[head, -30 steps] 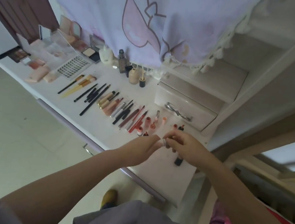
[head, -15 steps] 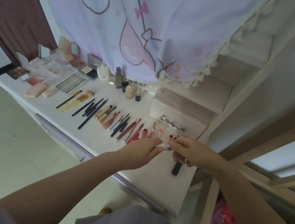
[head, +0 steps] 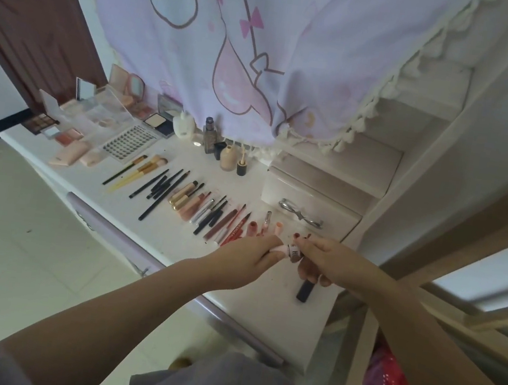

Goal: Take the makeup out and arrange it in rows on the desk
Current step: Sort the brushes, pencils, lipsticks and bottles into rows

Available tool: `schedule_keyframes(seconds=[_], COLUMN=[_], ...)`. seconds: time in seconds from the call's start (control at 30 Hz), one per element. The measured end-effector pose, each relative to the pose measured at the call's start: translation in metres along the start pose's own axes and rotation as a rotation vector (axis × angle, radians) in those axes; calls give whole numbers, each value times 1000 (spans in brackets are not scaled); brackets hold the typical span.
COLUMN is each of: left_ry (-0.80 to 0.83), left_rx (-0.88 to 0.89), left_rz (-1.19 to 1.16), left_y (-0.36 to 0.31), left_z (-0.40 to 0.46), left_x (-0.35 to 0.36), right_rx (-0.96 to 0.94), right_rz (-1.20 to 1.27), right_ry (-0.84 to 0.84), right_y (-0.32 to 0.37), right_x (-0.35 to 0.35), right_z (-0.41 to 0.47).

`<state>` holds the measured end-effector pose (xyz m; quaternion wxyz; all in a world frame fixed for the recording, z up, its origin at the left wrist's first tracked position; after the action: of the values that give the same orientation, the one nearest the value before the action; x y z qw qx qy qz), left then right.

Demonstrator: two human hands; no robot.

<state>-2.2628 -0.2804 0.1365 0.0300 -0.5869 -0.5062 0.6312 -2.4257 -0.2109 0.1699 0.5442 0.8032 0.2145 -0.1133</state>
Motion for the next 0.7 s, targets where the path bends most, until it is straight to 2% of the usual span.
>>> schedule_keyframes(seconds=[0.17, 0.23, 0.43, 0.6, 0.7], left_ry=[0, -4, 10, 50, 136], left_rx=[-4, 3, 6, -67, -122], left_rz=[-12, -14, -23, 80, 26], left_y=[-2, -3, -4, 4, 15], left_z=[-2, -2, -3, -2, -4], left_x=[1, 0, 2, 6, 15], right_rx=[-15, 19, -56, -41, 14], right_rz=[145, 123, 168, -157, -337], right_ry=[22, 16, 9, 76, 111], right_y=[-2, -1, -3, -6, -21], right_x=[-2, -1, -4, -17, -22], right_z=[-3, -4, -5, -11, -16])
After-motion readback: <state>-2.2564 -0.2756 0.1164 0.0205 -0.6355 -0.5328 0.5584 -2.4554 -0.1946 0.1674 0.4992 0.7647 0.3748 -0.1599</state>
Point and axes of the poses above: each hand's wrist, its own z-axis towards the middle knuckle, its own x-axis out of the palm, y = z × x, the point moved 2 cm from there along z, towards the middle knuckle, and after that the axes turned 9 degrees about -x, right-handed, at the moved point
